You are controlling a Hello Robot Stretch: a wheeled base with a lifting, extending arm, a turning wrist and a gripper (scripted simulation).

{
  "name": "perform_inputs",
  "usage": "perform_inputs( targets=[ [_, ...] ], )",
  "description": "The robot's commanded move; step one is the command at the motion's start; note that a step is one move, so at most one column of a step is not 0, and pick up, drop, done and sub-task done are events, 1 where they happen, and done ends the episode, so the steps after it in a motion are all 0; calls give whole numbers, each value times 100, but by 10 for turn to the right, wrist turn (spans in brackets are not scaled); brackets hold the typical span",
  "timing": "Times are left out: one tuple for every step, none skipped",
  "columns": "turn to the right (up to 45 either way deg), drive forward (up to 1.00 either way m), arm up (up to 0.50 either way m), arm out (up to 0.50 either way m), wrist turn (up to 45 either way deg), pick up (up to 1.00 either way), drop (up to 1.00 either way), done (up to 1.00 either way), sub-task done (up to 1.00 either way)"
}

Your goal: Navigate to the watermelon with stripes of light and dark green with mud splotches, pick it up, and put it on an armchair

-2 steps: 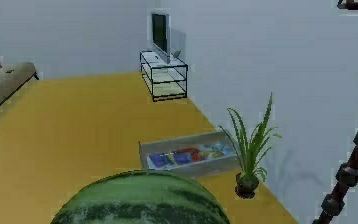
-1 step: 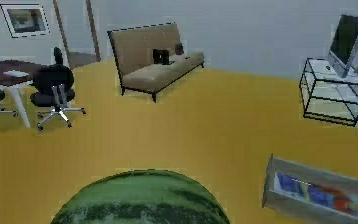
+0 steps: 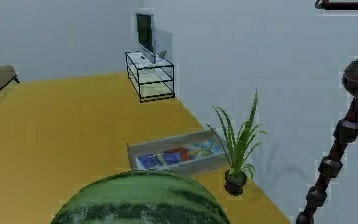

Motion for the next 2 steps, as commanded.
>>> perform_inputs(
  targets=[
    [450,0,0,0,0,0,0,0,0],
    [450,0,0,0,0,0,0,0,0]
  ],
)
